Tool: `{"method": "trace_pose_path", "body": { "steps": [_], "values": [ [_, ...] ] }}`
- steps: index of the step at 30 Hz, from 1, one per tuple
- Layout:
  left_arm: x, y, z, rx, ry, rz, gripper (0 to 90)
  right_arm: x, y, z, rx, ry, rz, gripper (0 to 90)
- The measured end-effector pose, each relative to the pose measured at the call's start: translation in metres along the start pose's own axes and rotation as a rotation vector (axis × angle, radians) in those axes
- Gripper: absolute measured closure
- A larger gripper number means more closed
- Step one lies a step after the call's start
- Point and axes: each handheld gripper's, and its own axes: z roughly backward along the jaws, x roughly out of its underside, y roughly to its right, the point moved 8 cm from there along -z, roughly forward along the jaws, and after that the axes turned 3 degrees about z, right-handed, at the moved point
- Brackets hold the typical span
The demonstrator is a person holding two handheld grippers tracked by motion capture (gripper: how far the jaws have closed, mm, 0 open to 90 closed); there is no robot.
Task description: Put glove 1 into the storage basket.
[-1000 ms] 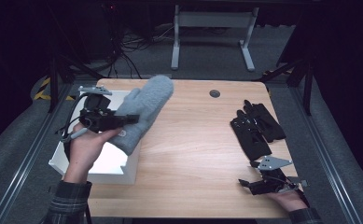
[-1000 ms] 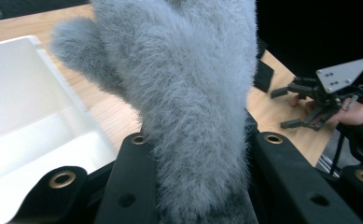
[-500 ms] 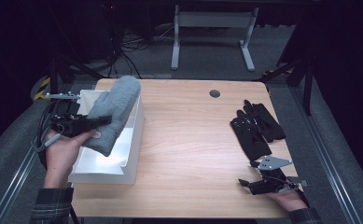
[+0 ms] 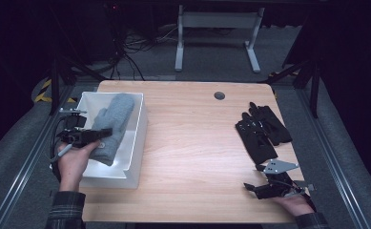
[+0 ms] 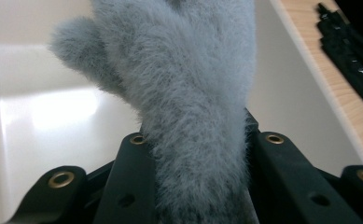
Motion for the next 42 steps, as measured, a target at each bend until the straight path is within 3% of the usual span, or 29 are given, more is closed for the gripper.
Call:
{"method": "trace_pose_path", "body": {
  "steps": [4, 10, 17, 20, 26, 33, 42],
  "values": [
    [0.008, -0.012, -0.017, -0.026, -0.038, 0.019, 70.4, 0.000, 0.000, 0.000, 0.000, 0.000, -0.001, 14.9],
    [0.017, -0.019, -0.034, -0.045, -0.089, 0.040, 69.4, 0.000, 0.000, 0.000, 0.001, 0.000, 0.000, 14.9],
    [0.022, -0.022, -0.043, -0.072, -0.130, 0.031, 65.8, 0.000, 0.000, 0.000, 0.000, 0.000, 0.000, 14.9],
    [0.024, -0.023, -0.045, -0.082, -0.152, 0.013, 58.0, 0.000, 0.000, 0.000, 0.000, 0.000, 0.000, 14.9],
    [0.021, -0.024, -0.044, -0.101, -0.134, -0.005, 36.8, 0.000, 0.000, 0.000, 0.000, 0.000, 0.000, 14.9],
    [0.010, -0.023, -0.033, -0.174, -0.095, -0.038, 16.0, 0.000, 0.000, 0.000, 0.000, 0.000, 0.000, 14.9],
    [-0.007, -0.005, -0.011, -0.145, -0.027, -0.083, 14.7, 0.000, 0.000, 0.000, 0.001, 0.000, 0.001, 14.9]
  ]
}}
